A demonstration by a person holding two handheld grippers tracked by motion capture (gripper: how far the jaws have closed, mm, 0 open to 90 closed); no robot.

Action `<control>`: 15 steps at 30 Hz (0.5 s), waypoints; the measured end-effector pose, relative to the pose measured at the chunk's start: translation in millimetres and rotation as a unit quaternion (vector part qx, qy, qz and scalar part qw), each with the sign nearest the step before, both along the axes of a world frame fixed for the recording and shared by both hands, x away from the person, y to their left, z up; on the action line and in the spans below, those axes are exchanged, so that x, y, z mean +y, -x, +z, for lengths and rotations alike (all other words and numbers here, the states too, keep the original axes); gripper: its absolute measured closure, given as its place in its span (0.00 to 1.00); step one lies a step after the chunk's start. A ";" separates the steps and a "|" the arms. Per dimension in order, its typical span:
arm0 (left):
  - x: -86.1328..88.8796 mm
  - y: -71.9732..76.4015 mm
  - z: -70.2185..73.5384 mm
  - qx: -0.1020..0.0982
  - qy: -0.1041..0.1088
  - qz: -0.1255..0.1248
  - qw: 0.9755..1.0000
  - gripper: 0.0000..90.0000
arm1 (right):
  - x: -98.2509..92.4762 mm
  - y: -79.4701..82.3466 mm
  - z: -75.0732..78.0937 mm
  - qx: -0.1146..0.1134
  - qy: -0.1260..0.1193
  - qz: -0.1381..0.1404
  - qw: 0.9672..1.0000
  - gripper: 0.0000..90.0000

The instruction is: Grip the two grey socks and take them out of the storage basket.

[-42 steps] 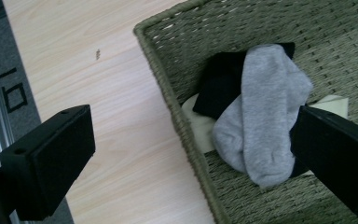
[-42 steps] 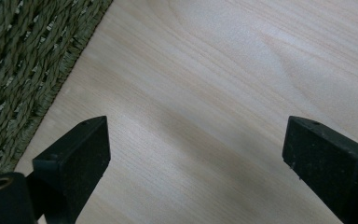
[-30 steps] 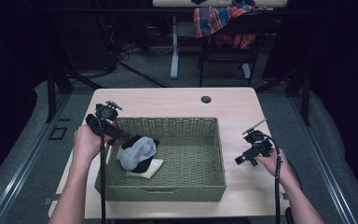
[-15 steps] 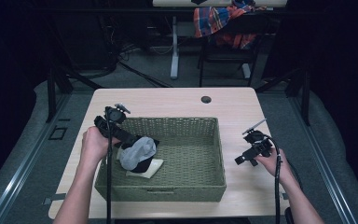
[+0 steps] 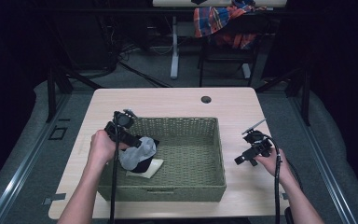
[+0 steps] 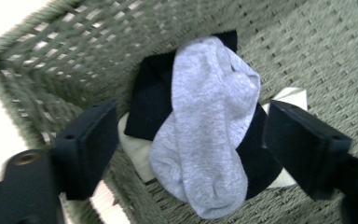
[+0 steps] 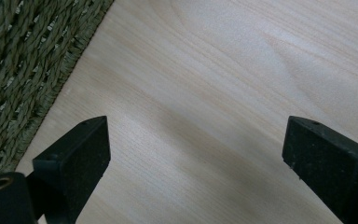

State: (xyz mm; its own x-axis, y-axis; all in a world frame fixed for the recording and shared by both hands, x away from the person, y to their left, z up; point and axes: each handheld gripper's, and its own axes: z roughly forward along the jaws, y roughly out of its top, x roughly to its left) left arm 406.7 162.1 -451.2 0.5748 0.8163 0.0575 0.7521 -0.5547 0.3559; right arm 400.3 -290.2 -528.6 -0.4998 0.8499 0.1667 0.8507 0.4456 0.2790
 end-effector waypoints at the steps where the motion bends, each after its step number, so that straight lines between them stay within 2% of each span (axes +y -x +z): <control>1: -1.0 -0.2 -2.0 0.002 -0.001 -0.002 1.000 0.24 | 0.6 0.5 -0.3 -0.003 0.000 -0.005 1.000 0.08; 3: -3.8 -1.1 -6.9 0.014 -0.010 -0.008 1.000 0.26 | 0.7 0.5 -0.3 -0.005 0.005 -0.004 1.000 0.08; 5: -6.4 -2.5 -14.7 0.025 -0.016 -0.009 1.000 0.29 | -0.4 -0.8 0.8 -0.001 0.011 0.008 1.000 0.08; 6: -7.1 -3.2 -18.1 0.031 -0.019 -0.009 0.999 0.32 | 0.7 0.6 -0.1 -0.006 0.005 -0.004 1.000 0.08; 8: -7.8 -4.1 -23.4 0.041 -0.022 -0.009 0.999 0.36 | 0.7 0.7 0.1 -0.006 0.006 -0.004 1.000 0.08; 13: -9.2 -4.4 -29.9 0.055 -0.030 -0.013 0.998 0.51 | 0.8 0.5 -0.1 -0.008 0.005 -0.002 1.000 0.08; 15: -10.7 -4.0 -32.9 0.058 -0.033 -0.017 0.998 0.57 | -0.4 -1.0 1.8 0.002 0.012 0.012 1.000 0.08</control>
State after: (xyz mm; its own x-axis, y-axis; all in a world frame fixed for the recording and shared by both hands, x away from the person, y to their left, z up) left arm 410.7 151.4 -484.1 0.6080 0.7928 0.0426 0.7662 -0.6000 0.2301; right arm 401.3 -290.7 -526.8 -0.5196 0.8416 0.1476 0.8406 0.4726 0.2646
